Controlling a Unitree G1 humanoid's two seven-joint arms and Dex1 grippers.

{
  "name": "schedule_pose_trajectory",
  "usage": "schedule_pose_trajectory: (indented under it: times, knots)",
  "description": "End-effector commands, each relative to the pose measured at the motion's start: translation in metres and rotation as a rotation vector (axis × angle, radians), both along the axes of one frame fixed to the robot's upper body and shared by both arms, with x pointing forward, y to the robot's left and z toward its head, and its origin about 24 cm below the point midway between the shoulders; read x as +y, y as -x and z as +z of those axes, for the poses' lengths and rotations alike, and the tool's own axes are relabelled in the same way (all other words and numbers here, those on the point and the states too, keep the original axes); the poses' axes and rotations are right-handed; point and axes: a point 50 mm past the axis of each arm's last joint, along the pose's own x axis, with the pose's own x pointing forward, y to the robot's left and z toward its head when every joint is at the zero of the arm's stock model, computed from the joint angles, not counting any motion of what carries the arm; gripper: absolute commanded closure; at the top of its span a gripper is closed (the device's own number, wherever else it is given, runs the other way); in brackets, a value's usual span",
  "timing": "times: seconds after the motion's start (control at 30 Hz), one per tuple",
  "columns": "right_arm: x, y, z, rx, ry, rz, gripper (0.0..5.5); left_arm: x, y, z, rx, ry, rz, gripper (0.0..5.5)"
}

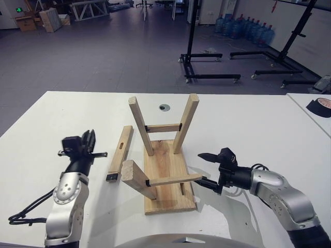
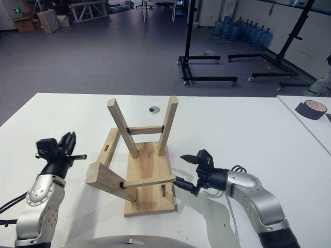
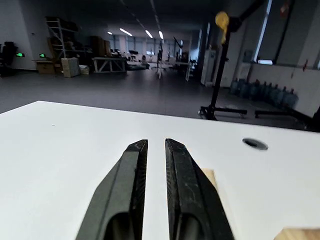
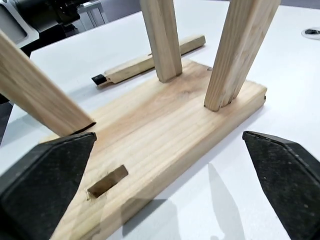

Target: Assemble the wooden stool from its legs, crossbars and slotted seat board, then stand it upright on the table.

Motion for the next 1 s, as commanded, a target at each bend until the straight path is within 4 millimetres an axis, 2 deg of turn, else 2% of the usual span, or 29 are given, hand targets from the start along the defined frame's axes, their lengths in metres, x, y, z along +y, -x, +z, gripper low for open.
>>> schedule_pose_trajectory:
  times: [0.03,0.2,0.37,0.5,0.67,1.0]
  knots:
    - [0.006,-0.006,0.01,-0.033,-0.045,-0.015,0.1,-0.004,-0.006,0.018,-0.071,0.028,-0.093,5.48]
    - [0.012,-0.004,0.006,-0.034,-0.043,-0.007,0.1,-0.019,-0.012,0.011,0.023,0.096,-0.187,5.48]
    - [0.018,-0.001,0.001,-0.035,-0.039,-0.004,0.1,-0.031,-0.012,-0.019,0.27,0.065,-0.264,4.63]
    - [0.024,0.002,-0.005,-0.036,-0.024,0.007,0.1,-0.03,-0.015,-0.037,0.435,0.025,-0.256,3.93]
    - [0.028,0.007,-0.01,-0.033,-0.019,0.007,0.1,-0.029,-0.016,-0.047,0.54,0.041,-0.236,3.09]
    - [0.031,0.009,-0.014,-0.03,-0.013,0.005,0.1,-0.035,-0.01,-0.058,0.622,-0.009,-0.287,1.61]
